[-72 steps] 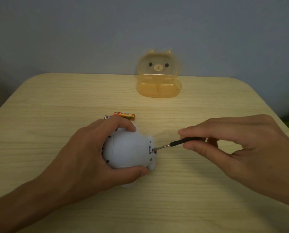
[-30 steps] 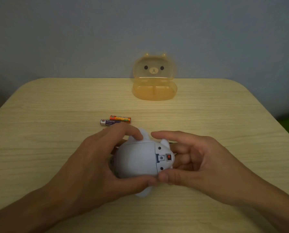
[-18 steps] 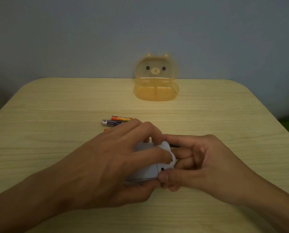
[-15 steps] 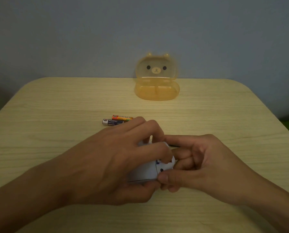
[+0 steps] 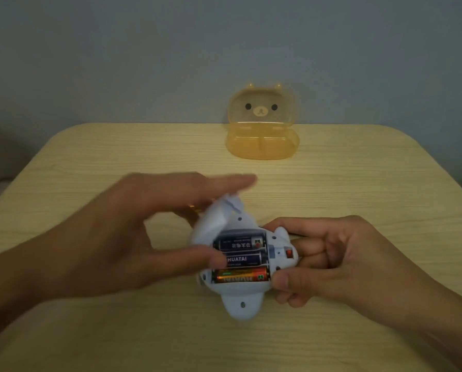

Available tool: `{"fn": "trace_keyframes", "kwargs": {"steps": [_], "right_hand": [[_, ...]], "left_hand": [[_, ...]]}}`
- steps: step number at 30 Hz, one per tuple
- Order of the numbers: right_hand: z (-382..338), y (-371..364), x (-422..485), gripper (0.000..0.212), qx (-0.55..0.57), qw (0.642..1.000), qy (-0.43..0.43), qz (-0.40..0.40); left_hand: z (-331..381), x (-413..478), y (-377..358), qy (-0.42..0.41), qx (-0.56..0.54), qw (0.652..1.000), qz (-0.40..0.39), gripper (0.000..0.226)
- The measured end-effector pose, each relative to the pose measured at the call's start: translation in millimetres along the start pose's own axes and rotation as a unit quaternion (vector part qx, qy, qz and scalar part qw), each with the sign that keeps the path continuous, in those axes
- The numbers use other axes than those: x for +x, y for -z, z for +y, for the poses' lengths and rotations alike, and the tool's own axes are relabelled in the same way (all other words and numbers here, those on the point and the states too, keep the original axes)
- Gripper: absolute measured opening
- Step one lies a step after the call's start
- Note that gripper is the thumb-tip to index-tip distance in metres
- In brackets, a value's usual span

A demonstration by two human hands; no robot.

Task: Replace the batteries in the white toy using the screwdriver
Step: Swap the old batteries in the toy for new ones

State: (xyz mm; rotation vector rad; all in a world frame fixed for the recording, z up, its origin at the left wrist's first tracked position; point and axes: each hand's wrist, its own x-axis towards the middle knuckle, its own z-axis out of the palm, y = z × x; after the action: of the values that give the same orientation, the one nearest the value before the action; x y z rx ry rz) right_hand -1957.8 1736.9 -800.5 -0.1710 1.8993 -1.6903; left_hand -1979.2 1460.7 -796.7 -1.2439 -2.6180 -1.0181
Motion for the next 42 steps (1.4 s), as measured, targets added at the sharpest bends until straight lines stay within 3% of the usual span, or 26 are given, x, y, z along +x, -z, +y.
{"fn": "trace_keyframes", "kwargs": {"steps": [3,6,9,13,20,26,35,42], "right_hand": [[2,0,1,0.047,0.010,1.000,0.004,0.008],[3,0,2,0.048,0.011,1.000,0.008,0.007],[2,0,2,0.049,0.013,1.000,0.011,0.006],[1,0,2,0.050,0.012,1.000,0.010,0.006],[0,-2,1,0.060,-0.018,1.000,0.004,0.020],[-3,-3,1,0.060,-0.028,1.000,-0.002,0.008],[-4,-1,2,0.046,-0.015,1.000,0.003,-0.010],[-4,-3,6,0.045,-0.013,1.000,-0.002,-0.015]], "left_hand": [[-19,-17,23,0.066,0.050,0.997,0.002,0.076],[-37,-37,30,0.106,0.131,0.984,-0.054,0.070],[-46,-51,24,0.121,0.110,0.981,-0.102,0.069],[-52,-56,19,0.123,0.104,0.981,-0.104,0.073],[-6,-17,16,0.035,0.092,0.995,-0.027,0.056],[12,19,-17,-0.021,0.147,0.985,-0.092,0.048],[1,25,-26,-0.045,0.145,0.984,-0.097,0.043],[-5,25,-22,-0.076,0.080,0.992,-0.054,0.011]]}}
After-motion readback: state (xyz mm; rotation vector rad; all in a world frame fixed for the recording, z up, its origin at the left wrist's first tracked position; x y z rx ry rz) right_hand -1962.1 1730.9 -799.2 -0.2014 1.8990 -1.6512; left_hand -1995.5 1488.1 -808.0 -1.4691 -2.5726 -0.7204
